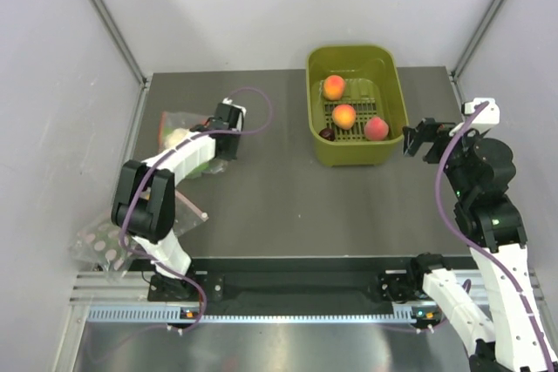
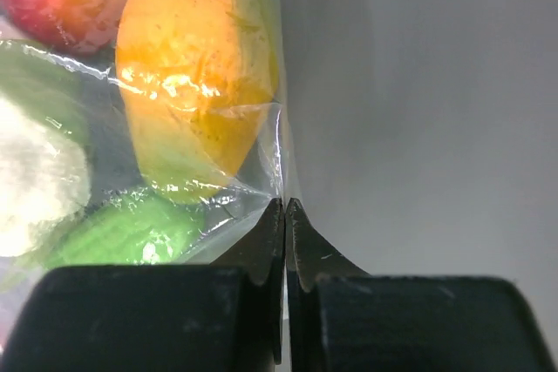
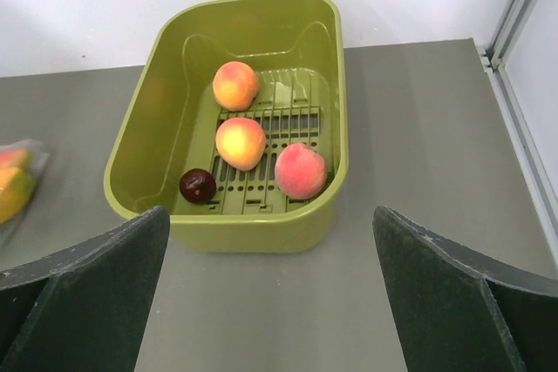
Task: Open the zip-top bag and remove the fake food
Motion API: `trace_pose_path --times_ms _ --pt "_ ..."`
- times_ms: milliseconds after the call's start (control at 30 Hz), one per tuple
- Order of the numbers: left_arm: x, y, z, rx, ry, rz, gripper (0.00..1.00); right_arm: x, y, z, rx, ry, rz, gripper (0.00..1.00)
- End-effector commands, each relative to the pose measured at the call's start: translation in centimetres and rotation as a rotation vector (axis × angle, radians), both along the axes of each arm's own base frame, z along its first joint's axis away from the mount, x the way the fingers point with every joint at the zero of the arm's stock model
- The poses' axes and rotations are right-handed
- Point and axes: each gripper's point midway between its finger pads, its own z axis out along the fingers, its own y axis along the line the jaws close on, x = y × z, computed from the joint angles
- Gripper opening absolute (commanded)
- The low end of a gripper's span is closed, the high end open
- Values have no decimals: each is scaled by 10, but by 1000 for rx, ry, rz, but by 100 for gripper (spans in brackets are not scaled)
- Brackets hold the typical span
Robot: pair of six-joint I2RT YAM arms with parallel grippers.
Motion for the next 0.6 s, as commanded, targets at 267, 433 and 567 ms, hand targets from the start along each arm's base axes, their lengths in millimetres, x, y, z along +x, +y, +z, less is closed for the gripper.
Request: trace_pose_path --times_ms 267,433,567 --pt "-75 -78 64 -170 15 -226 0 19 46 1 14 43 235 100" --pt "-122 -88 73 -304 35 -325 0 38 120 -8 -65 112 422 99" --pt "-149 -94 92 -389 -19 -404 0 55 179 -4 -40 128 574 100"
